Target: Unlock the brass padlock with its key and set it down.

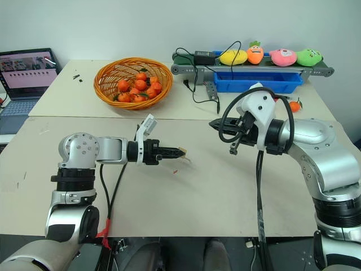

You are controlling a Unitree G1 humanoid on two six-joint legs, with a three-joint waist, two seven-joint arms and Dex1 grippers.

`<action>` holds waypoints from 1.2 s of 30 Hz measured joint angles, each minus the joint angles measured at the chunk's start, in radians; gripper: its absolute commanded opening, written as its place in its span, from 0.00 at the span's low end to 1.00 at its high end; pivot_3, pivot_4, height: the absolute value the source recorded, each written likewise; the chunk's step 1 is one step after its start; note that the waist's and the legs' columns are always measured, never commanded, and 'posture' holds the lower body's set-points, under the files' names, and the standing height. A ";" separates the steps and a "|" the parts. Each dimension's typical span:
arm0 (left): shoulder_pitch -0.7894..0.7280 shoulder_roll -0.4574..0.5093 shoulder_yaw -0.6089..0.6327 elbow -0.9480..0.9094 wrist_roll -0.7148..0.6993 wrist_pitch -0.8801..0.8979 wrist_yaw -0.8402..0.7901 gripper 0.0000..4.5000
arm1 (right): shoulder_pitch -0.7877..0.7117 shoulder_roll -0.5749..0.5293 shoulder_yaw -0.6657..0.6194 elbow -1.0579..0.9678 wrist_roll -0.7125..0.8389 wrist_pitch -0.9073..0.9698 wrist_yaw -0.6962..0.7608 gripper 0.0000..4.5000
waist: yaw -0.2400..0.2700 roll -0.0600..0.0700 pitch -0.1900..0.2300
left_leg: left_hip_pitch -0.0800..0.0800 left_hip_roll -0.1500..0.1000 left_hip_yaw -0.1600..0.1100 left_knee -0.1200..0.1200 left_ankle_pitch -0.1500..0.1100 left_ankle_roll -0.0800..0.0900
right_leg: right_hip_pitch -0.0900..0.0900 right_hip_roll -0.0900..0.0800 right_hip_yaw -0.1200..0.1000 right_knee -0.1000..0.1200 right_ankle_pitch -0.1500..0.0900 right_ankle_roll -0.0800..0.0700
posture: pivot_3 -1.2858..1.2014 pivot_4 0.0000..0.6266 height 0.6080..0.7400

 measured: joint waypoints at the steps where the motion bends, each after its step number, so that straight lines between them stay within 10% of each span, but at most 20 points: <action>1: 0.010 -0.003 -0.008 0.001 0.005 -0.006 0.000 0.01 | 0.000 0.000 0.000 0.000 0.000 0.000 0.000 0.01 | 0.000 0.000 0.000 | 0.000 0.000 0.000 0.000 0.000 0.000 | 0.000 0.000 0.000 0.000 0.000 0.000 | 0.52 0.24 1.00; 21: 0.054 -0.065 -0.118 0.133 0.156 -0.117 -0.064 0.01 | -0.009 -0.015 -0.015 -0.026 0.012 0.023 -0.029 0.01 | 0.000 0.000 0.000 | 0.000 0.000 0.000 0.000 0.000 0.001 | 0.000 0.000 0.000 0.000 0.000 0.000 | 0.52 0.24 1.00; 22: 0.058 -0.065 -0.117 0.133 0.156 -0.118 -0.068 0.23 | -0.006 -0.015 -0.016 -0.026 0.012 0.023 -0.029 0.00 | 0.000 0.000 0.000 | 0.000 0.000 0.000 0.000 0.000 0.001 | 0.000 0.000 0.000 0.000 0.000 0.000 | 0.52 0.24 1.00; 32: 0.074 0.010 -0.113 0.079 0.145 -0.103 -0.144 0.99 | 0.000 -0.015 -0.013 -0.022 0.008 0.022 -0.026 0.00 | -0.009 0.000 0.000 | 0.003 0.001 0.001 0.000 0.000 0.001 | 0.001 0.001 0.001 0.002 0.000 0.000 | 0.52 0.24 1.00; 36: 0.075 0.100 -0.105 0.060 0.145 -0.102 -0.168 1.00 | -0.001 -0.015 -0.005 -0.017 0.007 0.017 -0.022 0.00 | -0.013 0.000 0.000 | 0.005 0.001 0.001 0.000 -0.003 0.006 | 0.002 0.001 0.002 0.002 0.000 -0.001 | 0.52 0.24 1.00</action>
